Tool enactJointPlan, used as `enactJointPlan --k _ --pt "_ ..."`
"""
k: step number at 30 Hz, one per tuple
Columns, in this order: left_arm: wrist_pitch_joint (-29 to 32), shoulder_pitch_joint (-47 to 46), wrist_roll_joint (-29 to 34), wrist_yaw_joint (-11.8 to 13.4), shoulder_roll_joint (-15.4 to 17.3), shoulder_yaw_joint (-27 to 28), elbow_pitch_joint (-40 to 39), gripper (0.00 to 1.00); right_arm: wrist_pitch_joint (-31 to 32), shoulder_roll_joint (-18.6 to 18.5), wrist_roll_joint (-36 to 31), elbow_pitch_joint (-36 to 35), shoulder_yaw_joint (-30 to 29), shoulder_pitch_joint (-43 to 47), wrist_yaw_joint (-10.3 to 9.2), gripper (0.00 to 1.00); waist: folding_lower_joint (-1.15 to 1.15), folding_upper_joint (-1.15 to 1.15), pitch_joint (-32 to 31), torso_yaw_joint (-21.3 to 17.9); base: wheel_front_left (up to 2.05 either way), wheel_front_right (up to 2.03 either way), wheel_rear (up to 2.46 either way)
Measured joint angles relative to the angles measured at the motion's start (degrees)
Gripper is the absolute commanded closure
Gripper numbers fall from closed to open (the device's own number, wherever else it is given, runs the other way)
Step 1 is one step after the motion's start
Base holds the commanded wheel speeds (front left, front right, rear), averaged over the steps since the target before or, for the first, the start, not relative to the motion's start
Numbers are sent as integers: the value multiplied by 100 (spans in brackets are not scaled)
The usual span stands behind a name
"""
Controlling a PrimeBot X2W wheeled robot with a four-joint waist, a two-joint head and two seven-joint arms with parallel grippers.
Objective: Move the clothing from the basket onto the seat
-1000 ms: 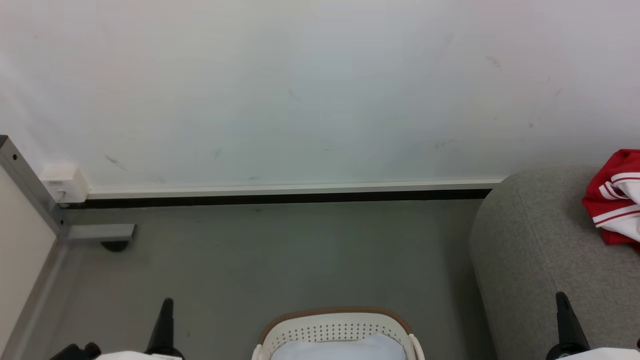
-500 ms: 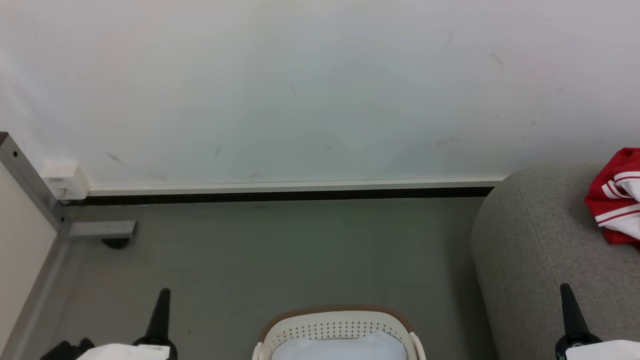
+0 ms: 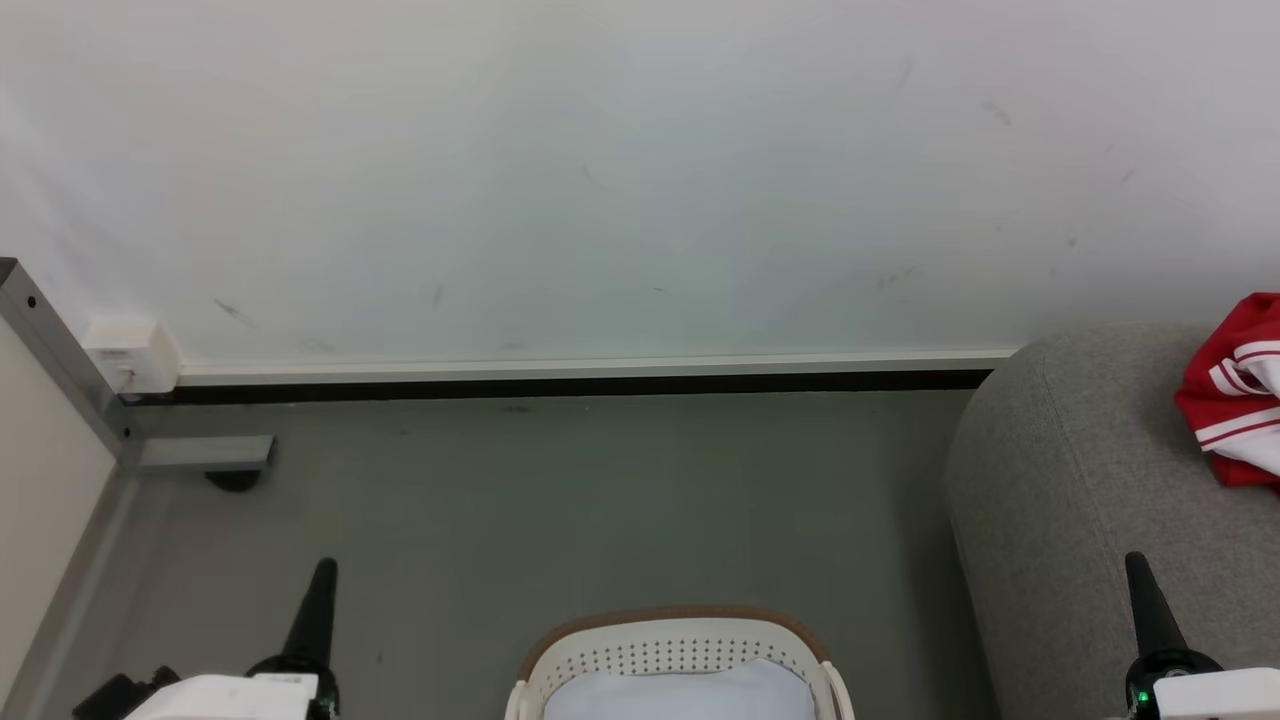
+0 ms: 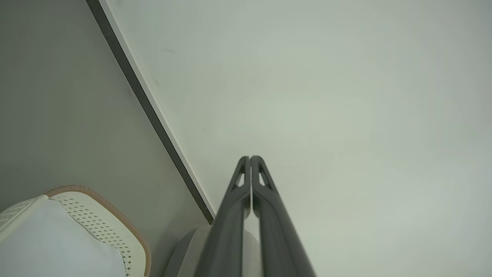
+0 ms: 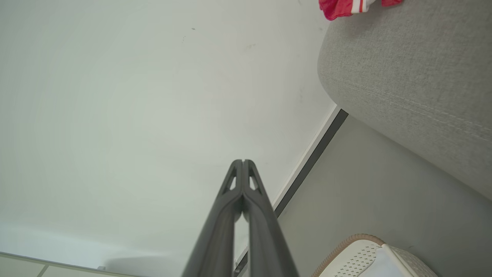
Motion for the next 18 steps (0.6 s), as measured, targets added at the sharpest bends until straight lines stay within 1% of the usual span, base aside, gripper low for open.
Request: enactJointPlan --k 18 --pt "223 -109 -795 -22 5 103 -83 100 160 -46 915 -78 -21 -88 -1 100 0 0 52 25 0 0 0"
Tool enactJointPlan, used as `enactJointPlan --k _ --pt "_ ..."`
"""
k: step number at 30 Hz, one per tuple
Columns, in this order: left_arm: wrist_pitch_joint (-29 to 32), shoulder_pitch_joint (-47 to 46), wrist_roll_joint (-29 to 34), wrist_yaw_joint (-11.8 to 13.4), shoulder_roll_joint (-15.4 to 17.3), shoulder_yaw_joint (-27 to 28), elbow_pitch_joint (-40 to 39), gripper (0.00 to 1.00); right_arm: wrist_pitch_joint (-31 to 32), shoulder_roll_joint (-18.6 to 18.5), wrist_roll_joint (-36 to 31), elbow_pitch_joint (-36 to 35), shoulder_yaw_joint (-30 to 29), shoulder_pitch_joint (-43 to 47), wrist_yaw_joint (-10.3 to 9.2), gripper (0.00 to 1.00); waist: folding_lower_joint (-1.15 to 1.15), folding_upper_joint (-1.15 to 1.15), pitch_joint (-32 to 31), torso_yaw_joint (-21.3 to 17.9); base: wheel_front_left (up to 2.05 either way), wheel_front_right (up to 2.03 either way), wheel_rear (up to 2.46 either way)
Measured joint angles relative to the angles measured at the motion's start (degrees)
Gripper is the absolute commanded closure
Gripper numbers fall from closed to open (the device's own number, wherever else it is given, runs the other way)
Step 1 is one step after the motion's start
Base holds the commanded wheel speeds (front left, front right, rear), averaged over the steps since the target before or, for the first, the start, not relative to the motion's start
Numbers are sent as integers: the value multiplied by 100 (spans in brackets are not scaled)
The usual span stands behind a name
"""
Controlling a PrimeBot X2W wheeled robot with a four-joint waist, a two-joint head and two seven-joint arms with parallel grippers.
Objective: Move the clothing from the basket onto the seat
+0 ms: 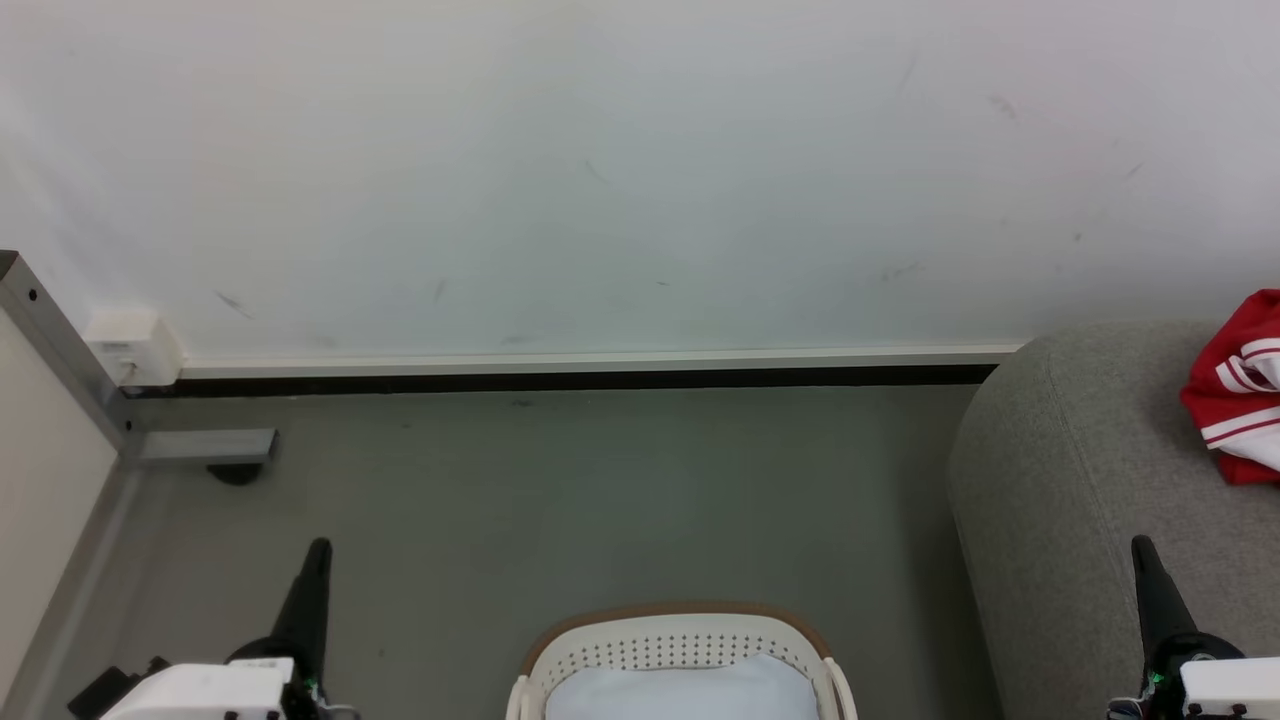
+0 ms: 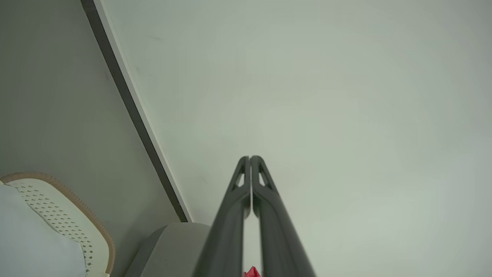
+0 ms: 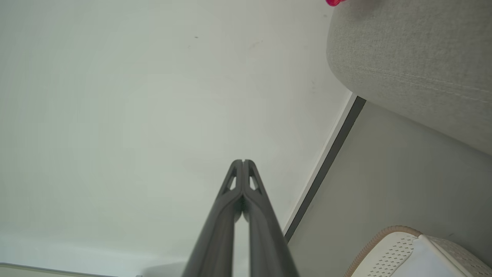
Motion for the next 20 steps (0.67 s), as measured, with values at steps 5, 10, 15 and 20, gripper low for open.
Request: enactJointPlan --k 5,10,15,20 --pt "54 -35 -220 -3 1 27 -19 100 48 -10 211 -21 -2 -35 0 100 0 0 15 7 0 0 0" --pt "107 -55 -385 -5 2 58 -35 100 93 -23 466 -45 -2 -57 0 100 0 0 29 14 0 0 0" --pt "154 -94 -602 -22 3 86 -49 100 116 -34 683 -67 -1 -69 0 100 0 0 44 21 0 0 0" --pt "205 -115 -756 -27 5 112 -67 100 151 -51 886 -86 2 -86 0 100 0 0 59 28 0 0 0"
